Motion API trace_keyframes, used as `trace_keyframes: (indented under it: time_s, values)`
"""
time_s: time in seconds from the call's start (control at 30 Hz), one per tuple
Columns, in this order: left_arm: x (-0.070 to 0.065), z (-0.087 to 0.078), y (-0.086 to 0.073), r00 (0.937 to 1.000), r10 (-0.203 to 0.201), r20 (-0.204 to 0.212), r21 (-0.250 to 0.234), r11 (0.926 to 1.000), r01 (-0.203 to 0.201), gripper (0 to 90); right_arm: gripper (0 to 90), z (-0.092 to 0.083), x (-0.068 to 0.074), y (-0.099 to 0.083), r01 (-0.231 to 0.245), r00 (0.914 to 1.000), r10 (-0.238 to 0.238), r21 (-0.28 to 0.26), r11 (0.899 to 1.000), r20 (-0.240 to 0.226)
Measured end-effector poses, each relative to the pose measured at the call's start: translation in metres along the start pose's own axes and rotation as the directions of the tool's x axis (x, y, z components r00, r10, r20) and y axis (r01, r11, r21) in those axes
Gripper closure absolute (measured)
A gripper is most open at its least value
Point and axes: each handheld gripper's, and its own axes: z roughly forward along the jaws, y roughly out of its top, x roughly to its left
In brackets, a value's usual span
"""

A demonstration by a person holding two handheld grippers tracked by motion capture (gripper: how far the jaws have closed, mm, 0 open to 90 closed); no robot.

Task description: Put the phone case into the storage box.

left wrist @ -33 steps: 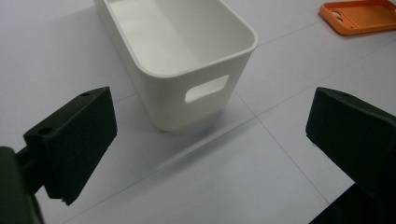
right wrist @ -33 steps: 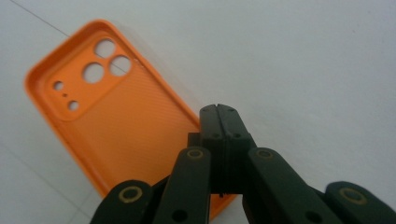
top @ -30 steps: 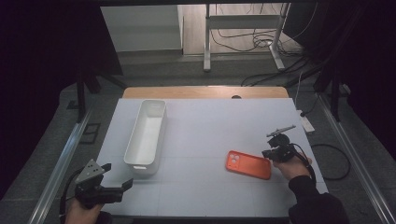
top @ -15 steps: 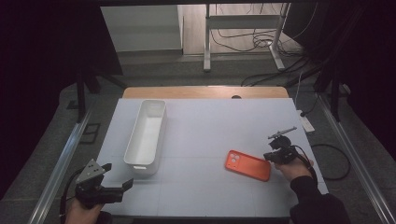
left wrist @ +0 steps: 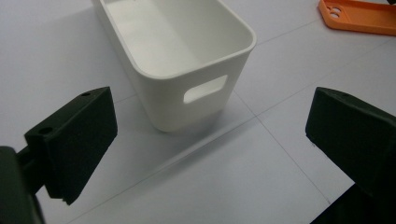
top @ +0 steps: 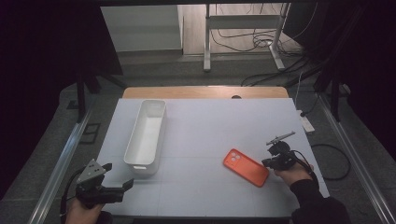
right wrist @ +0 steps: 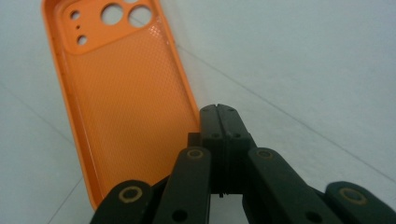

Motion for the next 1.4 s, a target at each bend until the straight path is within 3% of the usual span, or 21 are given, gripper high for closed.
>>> trace_keyframes:
  time_s: [0.4, 0.6, 0.87, 1.03, 1.23, 1.4]
  values:
    - [0.000, 0.001, 0.001, 1.0000, 0.003, 0.001, 0.002, 1.0000, -0.003, 2.9, 89.3, -0.001, 0.015, -0.005, 0.045, 0.9978, -0.044, 0.024, 0.999, -0.050]
    - [0.000, 0.001, 0.001, 1.0000, 0.002, 0.001, 0.002, 1.0000, -0.002, 2.9, 89.3, 0.000, 0.022, -0.004, 0.067, 0.9966, -0.065, 0.028, 0.997, -0.051]
    - [0.000, 0.001, 0.001, 1.0000, 0.002, 0.001, 0.002, 1.0000, -0.002, 2.9, 89.2, -0.012, 0.024, -0.004, 0.070, 0.9966, -0.071, -0.030, 0.997, -0.042]
    - [0.000, 0.001, 0.001, 1.0000, 0.003, 0.001, 0.003, 1.0000, -0.003, 3.0, 79.5, -0.019, 0.028, -0.002, 0.077, 0.9964, -0.079, -0.076, 0.994, -0.029]
    - [0.000, 0.001, 0.001, 1.0000, 0.003, 0.001, 0.004, 1.0000, -0.003, 3.0, 60.9, -0.026, 0.029, 0.001, 0.056, 0.9977, -0.061, -0.146, 0.988, -0.030]
    - [0.000, 0.001, 0.001, 1.0000, 0.005, 0.000, 0.006, 1.0000, -0.005, 3.1, 43.6, -0.025, 0.030, 0.003, 0.045, 0.9987, -0.048, -0.149, 0.988, -0.016]
